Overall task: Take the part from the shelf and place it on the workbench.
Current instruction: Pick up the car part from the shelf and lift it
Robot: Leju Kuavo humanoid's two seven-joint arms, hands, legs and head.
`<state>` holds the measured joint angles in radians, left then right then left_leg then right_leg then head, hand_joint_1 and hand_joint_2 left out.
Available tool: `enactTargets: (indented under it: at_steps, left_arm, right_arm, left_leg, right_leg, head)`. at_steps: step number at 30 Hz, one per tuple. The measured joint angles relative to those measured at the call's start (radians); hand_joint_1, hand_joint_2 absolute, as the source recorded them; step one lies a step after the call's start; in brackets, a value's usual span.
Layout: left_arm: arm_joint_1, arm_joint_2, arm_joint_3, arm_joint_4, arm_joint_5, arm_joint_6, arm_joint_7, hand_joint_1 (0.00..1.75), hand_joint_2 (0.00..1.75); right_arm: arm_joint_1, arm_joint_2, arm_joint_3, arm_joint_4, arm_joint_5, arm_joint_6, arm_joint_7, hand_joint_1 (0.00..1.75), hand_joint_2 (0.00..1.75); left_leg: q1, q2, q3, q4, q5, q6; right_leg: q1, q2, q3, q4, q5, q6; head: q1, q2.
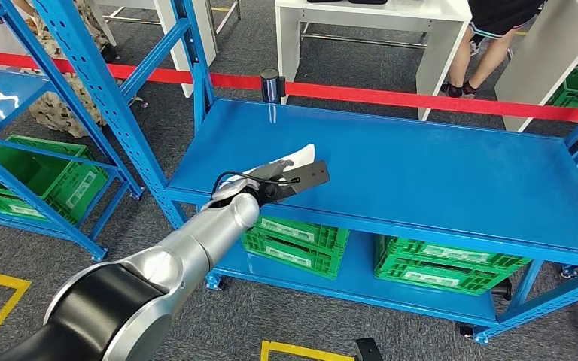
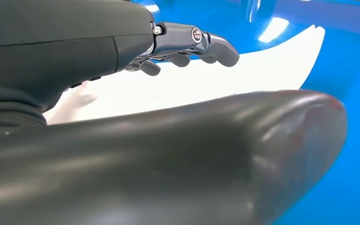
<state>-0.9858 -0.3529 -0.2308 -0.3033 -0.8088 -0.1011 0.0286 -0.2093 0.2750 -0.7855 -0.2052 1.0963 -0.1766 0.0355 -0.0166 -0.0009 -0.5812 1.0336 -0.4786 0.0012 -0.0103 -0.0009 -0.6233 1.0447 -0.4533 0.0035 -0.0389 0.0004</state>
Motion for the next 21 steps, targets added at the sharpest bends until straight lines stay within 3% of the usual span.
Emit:
enactTargets:
  at_steps: [20,21]
  left_arm:
    - [0.02,0.0,0.0,0.008,-0.009,-0.002,-0.006,0.0,0.0]
    - [0.021,0.0,0.0,0.008,-0.009,-0.003,-0.008,0.44,0.0]
  right_arm:
    - [0.005,0.0,-0.003,0.0,-0.009,-0.004,-0.001,0.0,0.0]
    - [0.005,0.0,-0.004,0.0,-0.009,-0.004,-0.001,0.0,0.0]
  left_leg:
    - [0.0,0.0,0.0,0.0,0.0,0.0]
    - [0.0,0.0,0.0,0.0,0.0,0.0]
  right_leg:
    - [0.0,0.0,0.0,0.0,0.0,0.0]
    - [0.0,0.0,0.0,0.0,0.0,0.0]
  head:
    - [0.0,0.0]
    - [0.0,0.0]
